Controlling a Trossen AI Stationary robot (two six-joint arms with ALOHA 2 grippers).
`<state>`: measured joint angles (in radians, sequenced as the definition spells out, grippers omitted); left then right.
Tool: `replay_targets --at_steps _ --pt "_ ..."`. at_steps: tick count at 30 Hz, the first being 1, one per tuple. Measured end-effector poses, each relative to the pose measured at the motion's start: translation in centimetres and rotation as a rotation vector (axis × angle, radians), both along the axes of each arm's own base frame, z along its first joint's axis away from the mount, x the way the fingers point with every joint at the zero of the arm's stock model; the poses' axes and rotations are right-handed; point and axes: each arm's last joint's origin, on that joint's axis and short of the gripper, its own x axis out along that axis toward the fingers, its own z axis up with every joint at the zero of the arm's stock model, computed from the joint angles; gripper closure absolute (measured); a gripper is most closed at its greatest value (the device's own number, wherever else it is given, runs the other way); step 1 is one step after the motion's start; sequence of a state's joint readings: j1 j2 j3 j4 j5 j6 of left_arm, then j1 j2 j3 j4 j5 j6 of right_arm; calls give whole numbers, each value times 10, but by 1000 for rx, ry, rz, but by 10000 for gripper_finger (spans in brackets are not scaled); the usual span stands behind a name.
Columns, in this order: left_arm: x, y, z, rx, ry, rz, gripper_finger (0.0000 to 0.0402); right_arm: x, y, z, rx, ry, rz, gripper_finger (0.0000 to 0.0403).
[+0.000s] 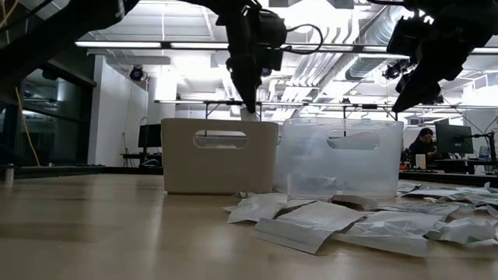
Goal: Pick & Place First Aid Supplies
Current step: Put the green bandage pack into the white bin
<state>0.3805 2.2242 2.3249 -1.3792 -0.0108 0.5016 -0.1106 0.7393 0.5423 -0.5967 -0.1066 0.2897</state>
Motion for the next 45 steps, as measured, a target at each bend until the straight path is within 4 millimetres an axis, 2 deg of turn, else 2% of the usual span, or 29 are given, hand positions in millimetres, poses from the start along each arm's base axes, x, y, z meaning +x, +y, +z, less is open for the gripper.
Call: replay_targets --at_steps 15,22,25,27,30,38,41,45 --pt "7 1 1 36 -59 -52 401 -1 0 -1 21 8 -19 181" --pt "13 -4 -38 -25 -18 -71 401 0 0 0 23 6 -20 181" --pt "8 -7 -48 -25 -4 -72 401 -1 0 0 51 2 -39 181" --pt "4 -10 -43 1 -56 -70 401 -3 1 2 52 -13 -41 181" --pt "-10 -15 -39 23 -119 -42 401 -8 0 8 30 -63 -58 181" --pt "-55 -27 -58 15 -245 32 401 -20 -1 28 -72 -269 -98 181" --pt "-61 -30 -67 -3 -301 60 401 -19 -1 22 -78 -324 -108 181" --pt "-64 -31 -67 11 -305 69 401 -16 -1 2 -37 -368 -116 181"
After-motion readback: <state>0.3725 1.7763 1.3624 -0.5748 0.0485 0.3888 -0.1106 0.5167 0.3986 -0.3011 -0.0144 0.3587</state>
